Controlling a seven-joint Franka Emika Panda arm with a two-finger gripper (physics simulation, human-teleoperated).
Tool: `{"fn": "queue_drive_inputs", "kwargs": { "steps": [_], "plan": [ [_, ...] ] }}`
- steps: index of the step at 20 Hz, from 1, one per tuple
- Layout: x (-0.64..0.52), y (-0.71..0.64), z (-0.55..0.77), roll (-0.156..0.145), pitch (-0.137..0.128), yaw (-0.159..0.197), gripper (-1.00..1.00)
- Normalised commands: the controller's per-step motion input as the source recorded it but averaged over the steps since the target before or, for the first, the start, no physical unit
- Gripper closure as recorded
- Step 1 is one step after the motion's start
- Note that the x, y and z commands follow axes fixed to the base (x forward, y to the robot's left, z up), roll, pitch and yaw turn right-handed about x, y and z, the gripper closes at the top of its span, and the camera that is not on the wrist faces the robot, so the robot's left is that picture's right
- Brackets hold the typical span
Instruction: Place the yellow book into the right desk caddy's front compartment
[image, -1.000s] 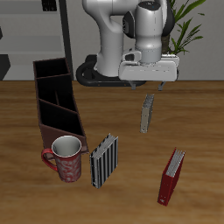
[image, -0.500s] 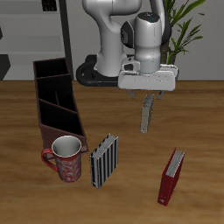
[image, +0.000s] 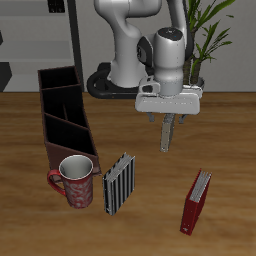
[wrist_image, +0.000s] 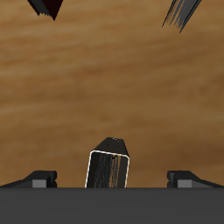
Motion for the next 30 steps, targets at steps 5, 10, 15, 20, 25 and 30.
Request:
{"fn": "queue_drive_inputs", "kwargs": {
  "steps": [5, 10, 15, 20, 25, 30],
  "plan": [
    [-0.02, 0.00, -0.24, 0.010, 0.035, -0.014, -1.00],
    [0.07, -0.02, -0.18, 0.011, 0.045, 0.000, 1.00],
    [0.04, -0.04, -0.07, 0.008, 0.014, -0.022, 1.00],
    [-0.02, -0.05, 0.11, 0.012, -0.012, 0.018, 1.00],
    [-0.07, -0.20, 0.28, -0.011, -0.033, 0.023, 1.00],
    [-0.15, -0.36, 0.49, -0.026, -0.041, 0.116, 1.00]
  ]
}}
